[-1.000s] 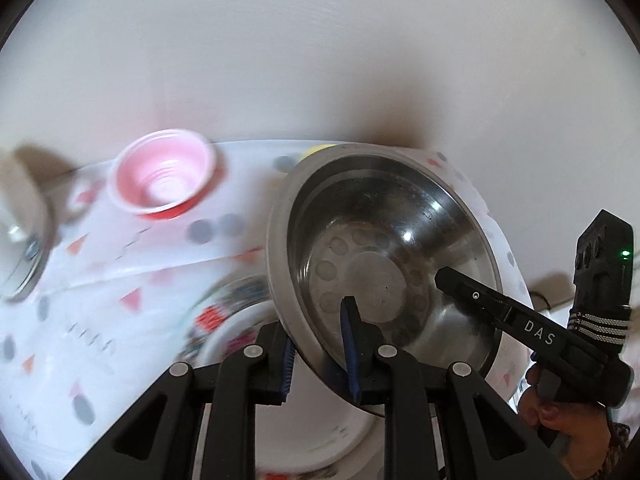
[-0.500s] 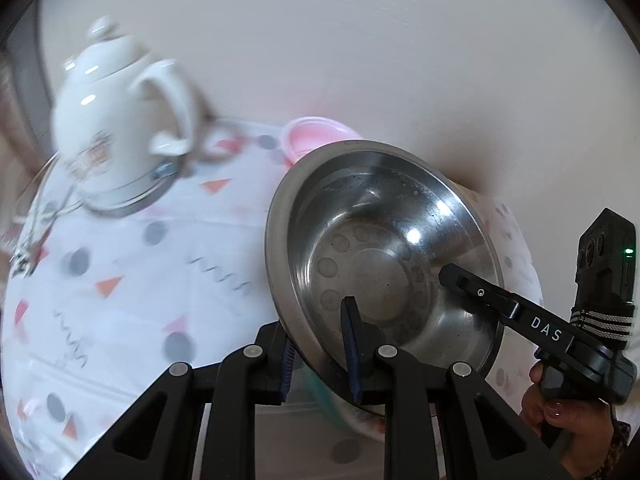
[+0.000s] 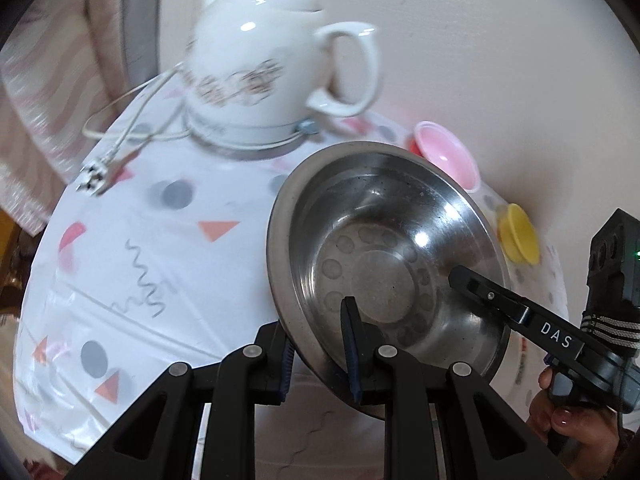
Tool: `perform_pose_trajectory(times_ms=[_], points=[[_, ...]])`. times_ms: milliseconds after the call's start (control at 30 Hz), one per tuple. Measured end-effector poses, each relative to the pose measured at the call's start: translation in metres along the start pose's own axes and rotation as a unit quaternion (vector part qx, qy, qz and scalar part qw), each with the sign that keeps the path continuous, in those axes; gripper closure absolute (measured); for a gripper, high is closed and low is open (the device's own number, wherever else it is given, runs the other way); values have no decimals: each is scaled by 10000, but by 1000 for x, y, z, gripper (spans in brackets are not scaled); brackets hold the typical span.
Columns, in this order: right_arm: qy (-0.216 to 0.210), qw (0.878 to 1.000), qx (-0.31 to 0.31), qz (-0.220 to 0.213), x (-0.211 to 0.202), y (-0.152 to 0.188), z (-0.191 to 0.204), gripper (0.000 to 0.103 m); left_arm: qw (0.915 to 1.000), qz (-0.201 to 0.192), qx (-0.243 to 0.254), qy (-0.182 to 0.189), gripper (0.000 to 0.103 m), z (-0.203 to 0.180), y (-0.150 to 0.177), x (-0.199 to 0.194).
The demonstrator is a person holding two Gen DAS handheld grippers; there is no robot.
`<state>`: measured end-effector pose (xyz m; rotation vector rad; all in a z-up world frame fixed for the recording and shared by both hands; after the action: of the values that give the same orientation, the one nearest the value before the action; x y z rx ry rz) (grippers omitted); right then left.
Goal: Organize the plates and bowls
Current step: 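Carry the steel bowl with both grippers and lower it beside the white kettle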
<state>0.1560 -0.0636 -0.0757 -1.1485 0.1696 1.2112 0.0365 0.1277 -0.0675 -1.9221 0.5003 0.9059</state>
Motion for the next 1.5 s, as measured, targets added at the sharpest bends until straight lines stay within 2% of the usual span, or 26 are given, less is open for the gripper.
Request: perform_pose_trajectory(times_ms=[400,700,833,1033,1300,1500], points=[[-9,9990,-136,419,45,12,20,89,9989,186,-220,-368,79,32,10,21],[-6,9980,-167,609,52,17,17,85,9980,384,-221,-442,79,36,21,32],[7,9985,-76,538,42,11,12,76,9980,427,-151,-446,79,34,26,35],[58,9994,-89,343,28,-1,2,76,9980,453,-94,-441,79,30,27,37],[144,9994,-1,330,26,2,-4,76,9980,524,-25,-344,79,23,28,36],[102,9996,81,253,20,2,-4,76,9979,451,107,-457,78,18,26,34]])
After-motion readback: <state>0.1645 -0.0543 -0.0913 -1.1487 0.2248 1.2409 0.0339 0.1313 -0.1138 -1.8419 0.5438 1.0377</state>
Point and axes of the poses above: each gripper's, at about its wrist camera, not at the fingertips, and x roughly the way its jaws point, z to its left, y to its underside, the point moved 1 cm from there along x, roughly the way its jaws point, and after that the axes turned 14 degrees about -z, right-handed, at the moved point
